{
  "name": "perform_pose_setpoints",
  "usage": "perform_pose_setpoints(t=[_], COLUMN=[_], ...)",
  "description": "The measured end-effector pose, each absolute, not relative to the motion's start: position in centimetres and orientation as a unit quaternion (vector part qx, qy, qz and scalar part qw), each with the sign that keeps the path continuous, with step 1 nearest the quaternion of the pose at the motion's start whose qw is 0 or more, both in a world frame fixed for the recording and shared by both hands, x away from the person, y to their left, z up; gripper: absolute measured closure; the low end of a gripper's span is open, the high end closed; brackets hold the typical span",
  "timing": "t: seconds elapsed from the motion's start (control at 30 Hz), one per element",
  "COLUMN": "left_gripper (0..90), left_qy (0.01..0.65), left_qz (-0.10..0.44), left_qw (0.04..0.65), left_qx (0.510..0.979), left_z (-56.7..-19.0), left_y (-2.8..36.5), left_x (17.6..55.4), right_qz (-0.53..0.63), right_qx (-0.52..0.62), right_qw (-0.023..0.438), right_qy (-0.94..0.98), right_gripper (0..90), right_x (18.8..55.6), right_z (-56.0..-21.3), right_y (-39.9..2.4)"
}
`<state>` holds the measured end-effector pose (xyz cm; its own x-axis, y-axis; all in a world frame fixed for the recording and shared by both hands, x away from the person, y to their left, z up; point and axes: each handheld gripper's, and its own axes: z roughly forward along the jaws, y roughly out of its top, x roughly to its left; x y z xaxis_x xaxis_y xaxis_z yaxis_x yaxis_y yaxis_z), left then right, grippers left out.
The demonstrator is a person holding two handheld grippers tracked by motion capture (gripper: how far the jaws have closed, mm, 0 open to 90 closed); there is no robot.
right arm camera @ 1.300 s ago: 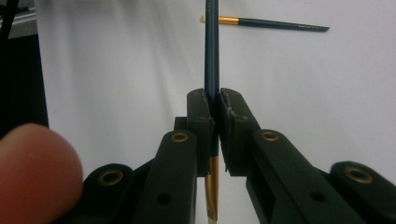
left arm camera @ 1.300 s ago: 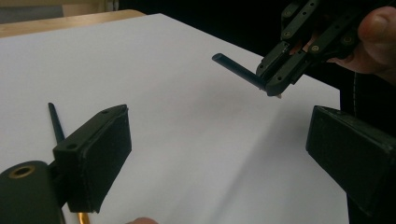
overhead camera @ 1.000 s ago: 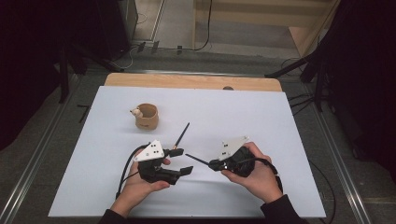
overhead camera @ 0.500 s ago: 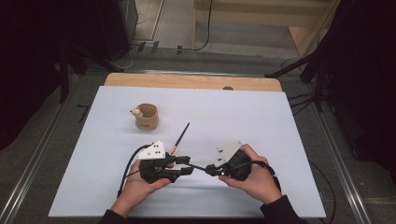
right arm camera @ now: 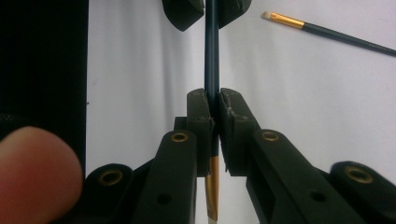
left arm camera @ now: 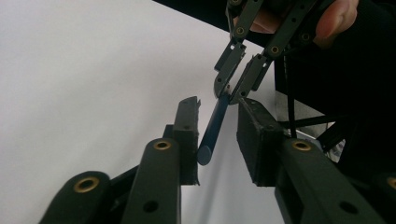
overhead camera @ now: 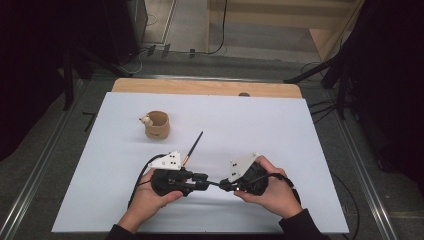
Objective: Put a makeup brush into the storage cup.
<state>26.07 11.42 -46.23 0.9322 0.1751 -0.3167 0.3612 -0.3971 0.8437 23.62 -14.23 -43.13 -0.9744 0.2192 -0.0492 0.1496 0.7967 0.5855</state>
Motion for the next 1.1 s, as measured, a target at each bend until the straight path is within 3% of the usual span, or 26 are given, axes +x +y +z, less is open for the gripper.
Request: perform_pose_setpoints(t=[0.17,0.53,0.63,1.1], left_gripper=[72.1,85.8,85.9,85.9], left_qy=[0.163,0.149,0.150,0.186], left_qz=[-0.097,-0.117,-0.112,-0.053], left_qw=[0.522,0.534,0.534,0.539], left_qx=[0.832,0.824,0.824,0.820], left_z=[-46.4,-46.1,-46.1,-45.8], left_y=[11.5,11.7,11.9,13.0], left_x=[26.3,26.3,26.3,26.5], right_qz=[0.305,0.310,0.326,0.371], right_qx=[0.097,0.081,0.093,0.162], right_qw=[0.057,0.060,0.068,0.113], right_qy=[0.946,0.945,0.938,0.907], right_gripper=[85.0,83.5,71.9,43.6], right_x=[23.6,23.6,23.7,24.2], right_z=[-43.1,-43.2,-43.2,-43.2], right_y=[-14.4,-14.4,-14.6,-15.4])
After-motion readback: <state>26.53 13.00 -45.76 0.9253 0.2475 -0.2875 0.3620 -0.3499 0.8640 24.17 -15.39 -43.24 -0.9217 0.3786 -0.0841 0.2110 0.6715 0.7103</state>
